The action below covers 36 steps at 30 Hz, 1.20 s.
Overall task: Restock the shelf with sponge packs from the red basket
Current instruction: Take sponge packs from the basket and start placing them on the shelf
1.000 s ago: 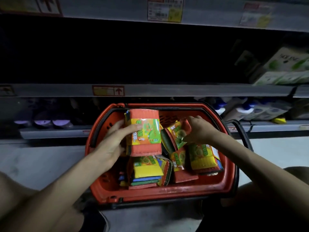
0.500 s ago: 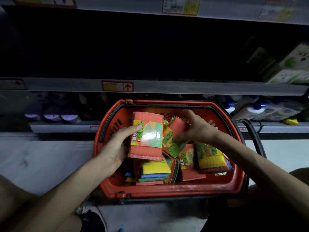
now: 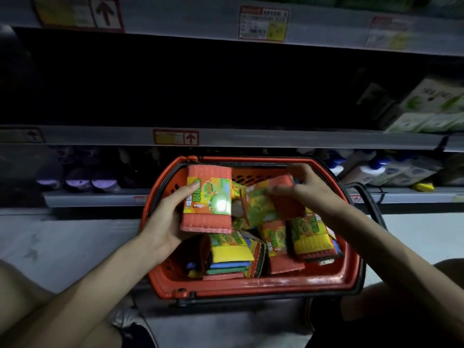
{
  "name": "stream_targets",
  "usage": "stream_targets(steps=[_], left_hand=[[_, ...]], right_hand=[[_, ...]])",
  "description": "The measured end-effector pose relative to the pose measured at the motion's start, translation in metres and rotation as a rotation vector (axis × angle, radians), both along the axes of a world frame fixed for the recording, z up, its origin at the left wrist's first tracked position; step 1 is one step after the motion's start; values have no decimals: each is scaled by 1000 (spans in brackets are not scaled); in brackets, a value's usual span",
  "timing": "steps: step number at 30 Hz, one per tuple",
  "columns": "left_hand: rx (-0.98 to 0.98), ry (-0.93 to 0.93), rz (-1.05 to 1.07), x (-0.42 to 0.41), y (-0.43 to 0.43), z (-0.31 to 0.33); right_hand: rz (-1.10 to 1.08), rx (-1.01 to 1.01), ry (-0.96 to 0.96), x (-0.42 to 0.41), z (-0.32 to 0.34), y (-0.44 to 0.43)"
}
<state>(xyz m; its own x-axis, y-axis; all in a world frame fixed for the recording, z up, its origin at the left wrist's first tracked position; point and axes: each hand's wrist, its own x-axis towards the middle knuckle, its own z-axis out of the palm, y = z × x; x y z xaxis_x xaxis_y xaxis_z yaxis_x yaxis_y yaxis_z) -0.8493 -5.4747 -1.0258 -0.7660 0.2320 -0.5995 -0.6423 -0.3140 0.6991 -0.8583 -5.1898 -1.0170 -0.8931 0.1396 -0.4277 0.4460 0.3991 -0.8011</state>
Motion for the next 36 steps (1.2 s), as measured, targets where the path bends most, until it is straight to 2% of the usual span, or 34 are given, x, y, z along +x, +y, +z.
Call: stream_targets(steps=[8, 11, 14, 18, 23, 31, 36], left_hand=[[121, 128, 156, 1, -19, 22], [174, 175, 238, 5, -31, 29], [220, 225, 299, 10, -43, 37], [250, 281, 294, 17, -60, 47], [210, 350, 365, 22, -92, 53], [117, 347, 605, 20, -155, 58], [93, 346, 700, 13, -198, 54]], right_hand=[[-124, -287, 15, 7, 22, -27], [-170, -352, 87, 11, 27, -45], [-239, -524, 91, 8, 35, -68], [-218, -697, 120, -8, 49, -108], [-223, -680, 197, -19, 62, -183], [-45, -341, 414, -31, 46, -284], [-132, -383, 363, -48, 36, -338]])
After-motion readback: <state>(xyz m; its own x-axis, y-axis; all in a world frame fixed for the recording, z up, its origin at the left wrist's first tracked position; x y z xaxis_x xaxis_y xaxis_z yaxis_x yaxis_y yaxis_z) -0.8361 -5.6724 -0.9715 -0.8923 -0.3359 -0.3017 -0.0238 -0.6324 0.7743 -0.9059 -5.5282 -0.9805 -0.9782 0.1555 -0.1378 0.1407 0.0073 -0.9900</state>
